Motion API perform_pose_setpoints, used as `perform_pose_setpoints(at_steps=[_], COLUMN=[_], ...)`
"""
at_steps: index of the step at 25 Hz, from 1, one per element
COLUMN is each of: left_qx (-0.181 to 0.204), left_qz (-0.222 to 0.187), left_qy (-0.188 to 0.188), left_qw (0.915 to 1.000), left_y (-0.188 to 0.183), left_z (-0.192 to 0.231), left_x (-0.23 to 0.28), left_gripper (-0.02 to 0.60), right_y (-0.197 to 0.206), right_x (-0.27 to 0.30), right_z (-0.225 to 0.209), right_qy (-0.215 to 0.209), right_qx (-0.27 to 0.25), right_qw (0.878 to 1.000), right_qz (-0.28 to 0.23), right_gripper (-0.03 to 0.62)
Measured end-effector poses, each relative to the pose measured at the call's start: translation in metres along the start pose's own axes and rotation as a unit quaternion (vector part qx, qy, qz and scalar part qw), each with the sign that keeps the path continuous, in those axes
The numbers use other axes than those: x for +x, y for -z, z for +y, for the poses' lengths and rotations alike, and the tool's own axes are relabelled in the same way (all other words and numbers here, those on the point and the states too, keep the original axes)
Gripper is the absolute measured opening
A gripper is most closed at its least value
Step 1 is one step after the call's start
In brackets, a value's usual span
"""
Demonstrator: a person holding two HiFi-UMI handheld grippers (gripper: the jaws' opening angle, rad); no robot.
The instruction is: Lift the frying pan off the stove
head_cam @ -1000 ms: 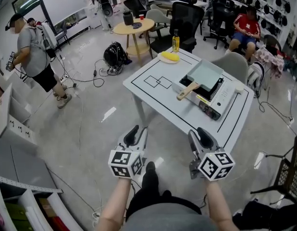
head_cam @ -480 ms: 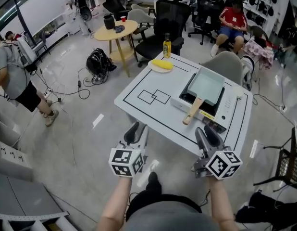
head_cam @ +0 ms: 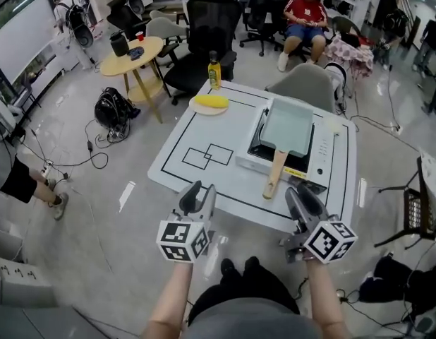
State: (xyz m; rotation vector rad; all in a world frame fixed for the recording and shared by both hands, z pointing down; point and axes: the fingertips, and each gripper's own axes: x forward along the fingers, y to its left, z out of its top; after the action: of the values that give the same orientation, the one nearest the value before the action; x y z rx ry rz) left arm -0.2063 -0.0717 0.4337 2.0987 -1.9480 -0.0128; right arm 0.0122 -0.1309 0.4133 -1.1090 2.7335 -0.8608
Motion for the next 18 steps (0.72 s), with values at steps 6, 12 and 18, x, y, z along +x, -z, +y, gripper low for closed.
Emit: perform_pose_setpoints(at_steps=[6, 12, 18], left_qx=[0.001, 0.009, 0.019], left_qz=[0.013, 0.012, 0.008], left_qy=[0.022, 0.034, 0.038], left_qw=[0.9997, 0.9993, 0.9991], left_y=[0.0, -0.011, -0.023], left_z=[0.001, -0.003, -0.013], left_x=[0.033, 0.066, 0.098], left_gripper=[0.127, 0.127, 0.127], right_y=[-0.003, -0.011, -0.029], right_x=[0.014, 0.026, 0.034], right_z=[-0.013, -0.029, -0.043], right_qy=[0.01, 0.013, 0.006], right_qx=[0.019, 0.032, 0.033], right_qw=[1.0, 0.999, 0.999], right_qz=[-0.005, -0.011, -0.019], right_gripper=[0.184, 0.186, 0.186])
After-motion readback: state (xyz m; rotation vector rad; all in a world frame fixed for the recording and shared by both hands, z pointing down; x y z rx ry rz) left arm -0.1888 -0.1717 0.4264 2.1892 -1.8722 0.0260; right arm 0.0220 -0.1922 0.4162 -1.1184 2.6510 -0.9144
